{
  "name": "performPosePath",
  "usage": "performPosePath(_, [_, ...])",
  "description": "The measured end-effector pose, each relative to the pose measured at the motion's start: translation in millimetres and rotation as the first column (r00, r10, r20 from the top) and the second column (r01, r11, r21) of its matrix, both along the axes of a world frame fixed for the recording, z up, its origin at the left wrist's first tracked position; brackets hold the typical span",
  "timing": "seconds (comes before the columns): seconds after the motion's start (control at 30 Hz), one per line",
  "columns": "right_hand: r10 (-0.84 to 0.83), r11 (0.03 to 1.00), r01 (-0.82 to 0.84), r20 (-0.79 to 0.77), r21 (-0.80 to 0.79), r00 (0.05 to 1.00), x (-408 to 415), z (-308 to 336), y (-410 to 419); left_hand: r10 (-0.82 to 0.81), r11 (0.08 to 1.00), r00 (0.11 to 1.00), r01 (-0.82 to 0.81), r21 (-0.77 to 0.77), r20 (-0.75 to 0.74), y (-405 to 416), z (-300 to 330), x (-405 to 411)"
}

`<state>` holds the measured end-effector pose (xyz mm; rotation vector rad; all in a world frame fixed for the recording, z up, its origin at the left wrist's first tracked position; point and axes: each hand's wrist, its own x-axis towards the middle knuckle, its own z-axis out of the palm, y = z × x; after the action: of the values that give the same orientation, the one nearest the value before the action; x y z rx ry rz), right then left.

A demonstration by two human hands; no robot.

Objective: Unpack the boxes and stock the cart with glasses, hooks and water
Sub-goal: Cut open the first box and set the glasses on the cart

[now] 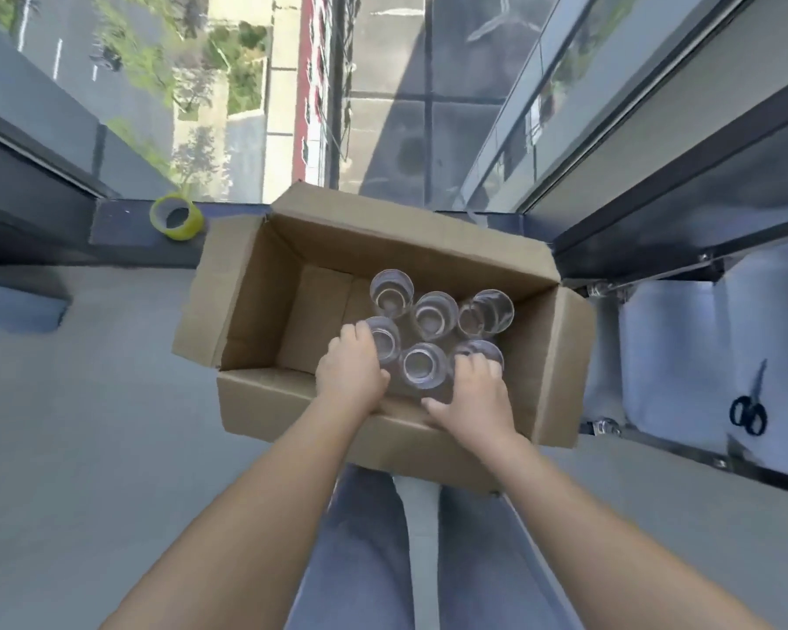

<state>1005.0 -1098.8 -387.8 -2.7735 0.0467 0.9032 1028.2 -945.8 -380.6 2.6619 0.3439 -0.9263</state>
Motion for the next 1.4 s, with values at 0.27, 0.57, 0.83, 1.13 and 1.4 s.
performPosePath(0.27, [-0.059,0.989,0.058,-0.003,-0.136,0.998,11.0,-42.2,30.8,0.018,0.997,0.996,-0.025,-0.079,-0.092,-1.4,-54.9,19.1])
performPosePath(0.57, [0.068,0.959,-0.069,-0.013,-0.276,0.998,13.9,-61.5,28.4,-0.056,0.998,0.992,0.055,-0.005,-0.111,-2.5,-81.2,28.5])
performPosePath(0.83, [0.025,0.977,-0.021,0.012,-0.211,1.000,14.4,-65.1,26.3,-0.011,0.999,0.995,0.006,-0.047,-0.095,-0.2,-77.5,29.8])
performPosePath(1.13, [-0.287,0.943,0.272,0.056,0.191,0.956,5.0,-30.5,15.1,0.092,0.968,0.992,-0.068,-0.241,0.091,10.0,-38.2,12.8])
performPosePath(1.4, [-0.427,0.840,0.348,0.109,0.417,0.898,3.5,24.7,0.4,0.210,0.905,0.953,-0.105,-0.412,0.219,10.8,11.7,9.7])
